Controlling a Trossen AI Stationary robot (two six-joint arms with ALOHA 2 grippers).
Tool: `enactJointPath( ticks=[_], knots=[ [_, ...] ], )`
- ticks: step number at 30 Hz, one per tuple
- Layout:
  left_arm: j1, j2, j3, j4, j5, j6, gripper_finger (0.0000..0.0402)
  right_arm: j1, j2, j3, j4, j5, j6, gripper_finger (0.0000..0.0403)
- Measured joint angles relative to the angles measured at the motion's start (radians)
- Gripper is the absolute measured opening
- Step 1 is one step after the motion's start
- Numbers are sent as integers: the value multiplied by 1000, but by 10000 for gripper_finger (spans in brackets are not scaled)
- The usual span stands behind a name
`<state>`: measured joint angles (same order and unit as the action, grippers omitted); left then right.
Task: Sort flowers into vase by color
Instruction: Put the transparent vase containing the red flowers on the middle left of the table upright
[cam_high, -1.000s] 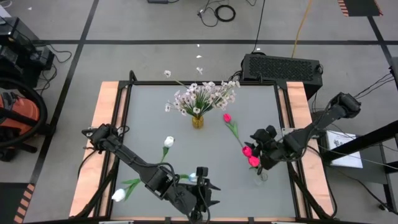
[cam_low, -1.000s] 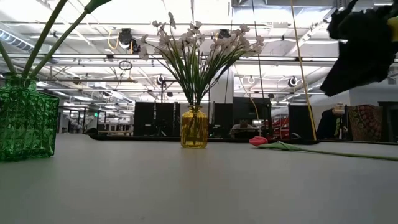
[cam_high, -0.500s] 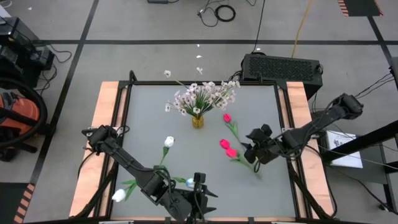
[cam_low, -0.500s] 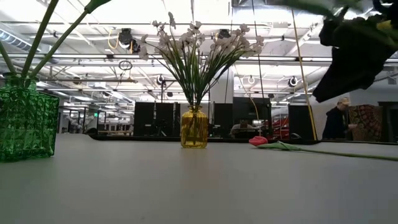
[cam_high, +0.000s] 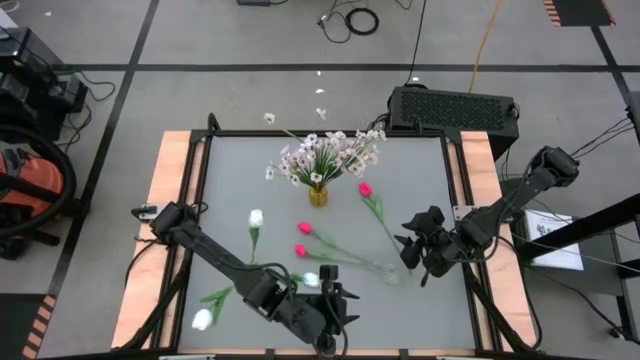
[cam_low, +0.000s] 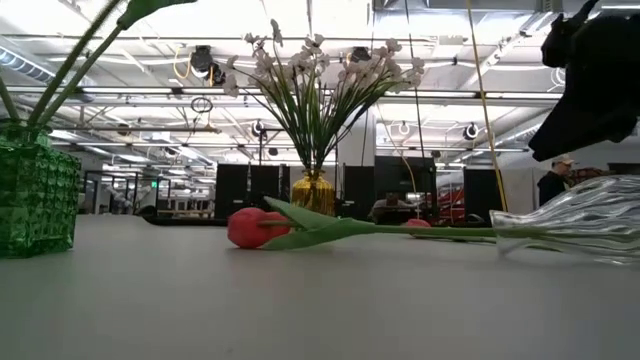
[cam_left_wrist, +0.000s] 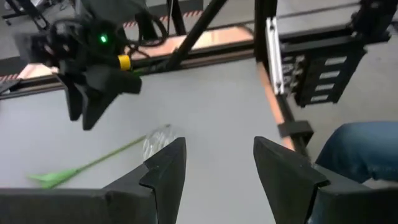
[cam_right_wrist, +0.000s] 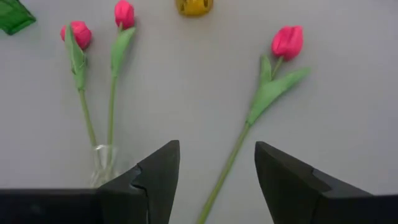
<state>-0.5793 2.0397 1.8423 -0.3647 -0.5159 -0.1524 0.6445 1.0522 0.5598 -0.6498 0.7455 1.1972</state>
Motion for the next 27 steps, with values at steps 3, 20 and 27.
enactJointPath(
  ticks=[3,20,27],
  knots=[
    [-6,-17,14,1,-1,1,196,2,3,0,-11,-19,30,200],
    [-25,-33,30,-10,-10,54,196,-167,188,21,258,-251,-218,200],
    [-32,-33,30,-19,-12,56,196,-165,292,251,203,-391,-425,200]
  ],
)
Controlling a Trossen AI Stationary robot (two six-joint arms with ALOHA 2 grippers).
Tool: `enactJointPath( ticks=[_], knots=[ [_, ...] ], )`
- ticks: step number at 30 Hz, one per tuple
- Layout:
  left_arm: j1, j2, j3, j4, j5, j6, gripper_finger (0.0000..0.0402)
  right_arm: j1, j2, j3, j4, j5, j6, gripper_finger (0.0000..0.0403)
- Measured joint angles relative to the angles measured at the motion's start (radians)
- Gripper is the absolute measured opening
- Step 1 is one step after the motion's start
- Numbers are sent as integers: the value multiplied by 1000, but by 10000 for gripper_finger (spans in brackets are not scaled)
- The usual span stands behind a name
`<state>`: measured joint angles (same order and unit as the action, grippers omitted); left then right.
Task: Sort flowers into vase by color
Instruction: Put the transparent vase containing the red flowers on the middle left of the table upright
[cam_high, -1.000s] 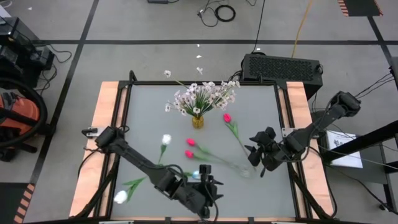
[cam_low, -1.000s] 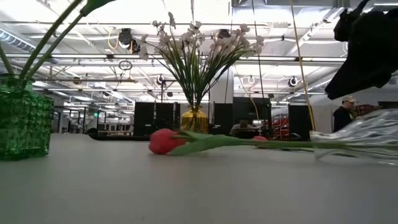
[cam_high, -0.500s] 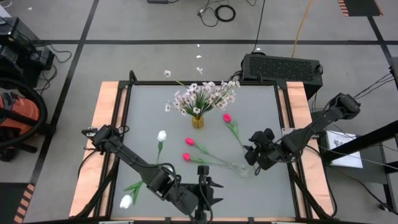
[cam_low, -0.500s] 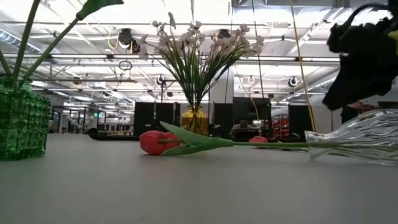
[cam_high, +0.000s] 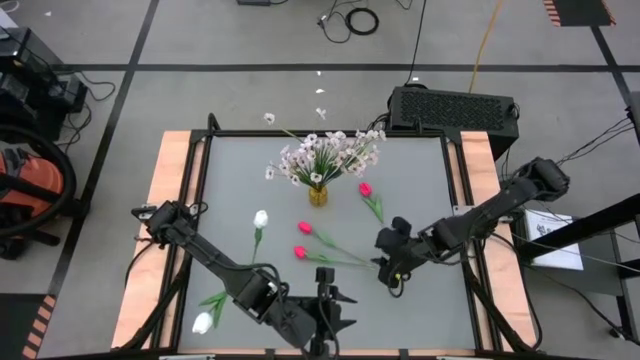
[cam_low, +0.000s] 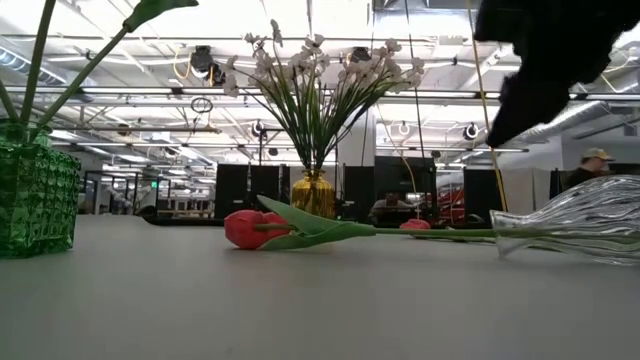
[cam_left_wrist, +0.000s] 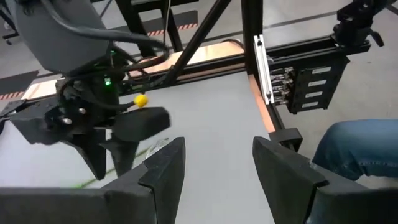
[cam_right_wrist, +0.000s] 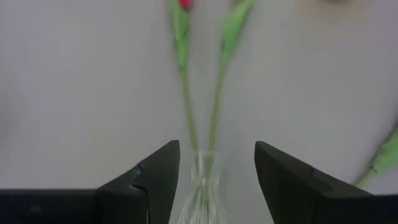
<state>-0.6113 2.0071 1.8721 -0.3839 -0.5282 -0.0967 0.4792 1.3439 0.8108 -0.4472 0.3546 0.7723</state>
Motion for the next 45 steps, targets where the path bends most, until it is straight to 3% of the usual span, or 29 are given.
enactJointPath(
  ticks=[7,13,23,29,33,45],
  knots=[
    [0,0,0,-22,0,0,196,-1,263,218,-300,-71,-81,200],
    [0,0,0,-24,0,0,196,-11,377,269,-307,-82,-125,200],
    [0,0,0,-27,0,1,196,-54,447,273,-254,-153,-175,196],
    [0,0,0,-30,0,6,196,-67,480,277,-230,-168,-180,139],
    [0,0,0,-30,0,7,196,-67,478,276,-219,-166,-174,134],
    [-4,-4,0,-56,-3,0,196,8,387,271,-175,-41,-118,134]
  ],
)
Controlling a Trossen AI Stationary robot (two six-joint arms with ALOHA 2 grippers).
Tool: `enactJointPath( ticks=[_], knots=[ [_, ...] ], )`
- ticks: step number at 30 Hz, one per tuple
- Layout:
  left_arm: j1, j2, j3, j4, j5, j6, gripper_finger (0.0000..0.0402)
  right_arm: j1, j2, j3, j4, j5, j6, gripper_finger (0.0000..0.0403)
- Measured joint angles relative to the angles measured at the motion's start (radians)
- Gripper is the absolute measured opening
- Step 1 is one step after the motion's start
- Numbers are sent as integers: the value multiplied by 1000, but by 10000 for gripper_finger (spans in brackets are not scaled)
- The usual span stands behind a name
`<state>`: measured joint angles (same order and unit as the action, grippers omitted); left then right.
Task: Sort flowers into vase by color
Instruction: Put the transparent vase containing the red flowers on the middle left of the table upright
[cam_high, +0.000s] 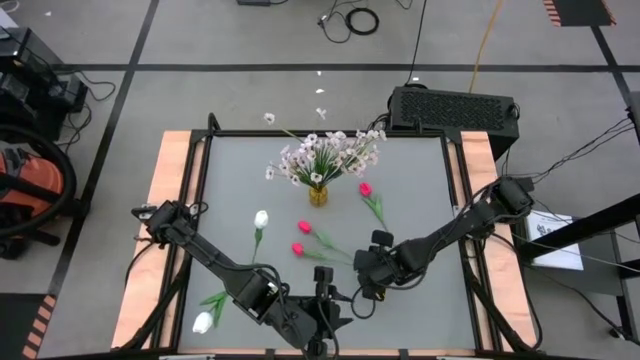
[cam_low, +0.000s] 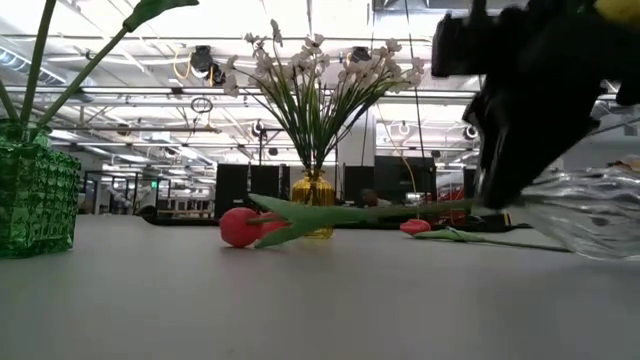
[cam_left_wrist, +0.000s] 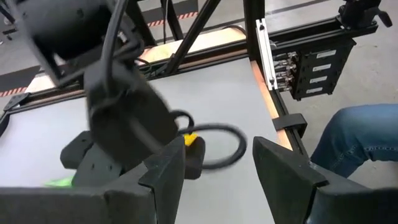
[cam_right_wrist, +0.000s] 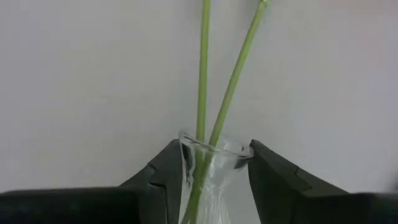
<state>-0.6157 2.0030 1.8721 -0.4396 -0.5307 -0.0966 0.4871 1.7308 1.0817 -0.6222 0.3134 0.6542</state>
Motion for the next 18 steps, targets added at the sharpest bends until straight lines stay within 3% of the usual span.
enactJointPath(
  ticks=[10,18],
  knots=[
    [-29,-28,1,-19,-77,-1,196,103,-110,0,16,169,70,134],
    [-58,-65,1,-21,-157,1,196,236,-176,0,22,388,137,134]
  ],
)
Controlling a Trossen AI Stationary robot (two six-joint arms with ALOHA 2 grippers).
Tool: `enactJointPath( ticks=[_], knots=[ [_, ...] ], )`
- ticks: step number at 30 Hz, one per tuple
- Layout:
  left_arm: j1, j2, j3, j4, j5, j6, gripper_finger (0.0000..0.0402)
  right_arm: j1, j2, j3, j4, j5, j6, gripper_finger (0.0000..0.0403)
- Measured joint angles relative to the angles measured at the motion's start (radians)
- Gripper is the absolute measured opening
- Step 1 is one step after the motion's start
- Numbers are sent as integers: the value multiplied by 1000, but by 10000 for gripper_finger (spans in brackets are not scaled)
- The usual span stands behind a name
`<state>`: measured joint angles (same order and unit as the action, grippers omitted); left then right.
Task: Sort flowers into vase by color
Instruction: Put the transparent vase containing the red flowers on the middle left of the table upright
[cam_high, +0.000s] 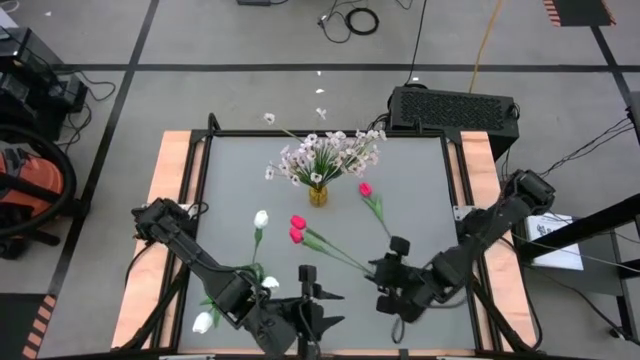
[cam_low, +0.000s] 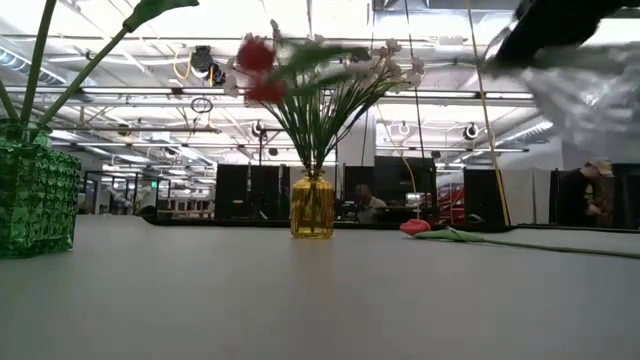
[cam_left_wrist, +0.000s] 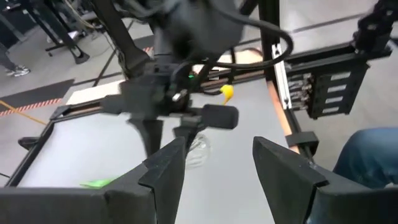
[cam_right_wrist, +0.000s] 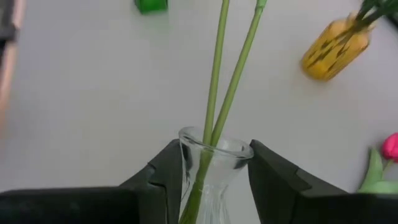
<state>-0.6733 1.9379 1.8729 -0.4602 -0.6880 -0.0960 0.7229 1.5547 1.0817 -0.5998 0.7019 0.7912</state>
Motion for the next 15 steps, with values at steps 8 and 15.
enactJointPath(
  ticks=[8,15],
  knots=[
    [-66,-39,0,6,-82,23,196,215,26,0,1,344,185,134],
    [-80,-40,0,35,-129,76,196,289,153,1,62,622,292,148]
  ],
)
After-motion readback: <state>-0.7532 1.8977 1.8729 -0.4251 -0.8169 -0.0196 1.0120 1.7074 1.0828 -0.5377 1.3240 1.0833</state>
